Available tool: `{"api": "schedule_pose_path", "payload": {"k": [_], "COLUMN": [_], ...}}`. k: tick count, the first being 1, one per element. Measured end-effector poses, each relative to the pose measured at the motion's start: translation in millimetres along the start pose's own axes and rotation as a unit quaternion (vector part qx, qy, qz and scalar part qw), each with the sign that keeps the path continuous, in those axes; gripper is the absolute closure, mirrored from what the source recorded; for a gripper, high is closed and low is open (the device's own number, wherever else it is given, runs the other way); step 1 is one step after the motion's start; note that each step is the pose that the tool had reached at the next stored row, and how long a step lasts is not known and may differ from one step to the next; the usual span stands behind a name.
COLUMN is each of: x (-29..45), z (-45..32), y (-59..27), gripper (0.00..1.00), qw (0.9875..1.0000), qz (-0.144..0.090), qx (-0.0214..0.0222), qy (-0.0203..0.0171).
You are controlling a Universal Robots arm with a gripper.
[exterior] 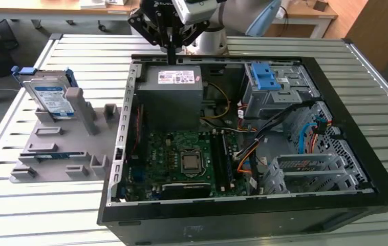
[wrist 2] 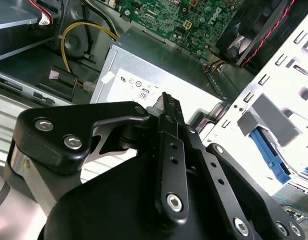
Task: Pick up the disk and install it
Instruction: 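Reach for the disk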
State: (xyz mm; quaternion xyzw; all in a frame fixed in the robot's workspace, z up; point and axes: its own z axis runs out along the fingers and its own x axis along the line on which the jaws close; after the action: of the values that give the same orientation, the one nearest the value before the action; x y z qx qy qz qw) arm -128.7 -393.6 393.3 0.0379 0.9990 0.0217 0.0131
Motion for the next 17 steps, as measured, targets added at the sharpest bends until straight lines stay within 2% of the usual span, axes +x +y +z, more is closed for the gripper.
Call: {"api": "schedule_pose_path", "payload": {"k": [17], "x": [12.8], "z": [0.1], "y": [2.4], "gripper": [0.89], "qw": [1.0], "qz": [0.0], "qx": [0.0], "qy": [0.0]}}
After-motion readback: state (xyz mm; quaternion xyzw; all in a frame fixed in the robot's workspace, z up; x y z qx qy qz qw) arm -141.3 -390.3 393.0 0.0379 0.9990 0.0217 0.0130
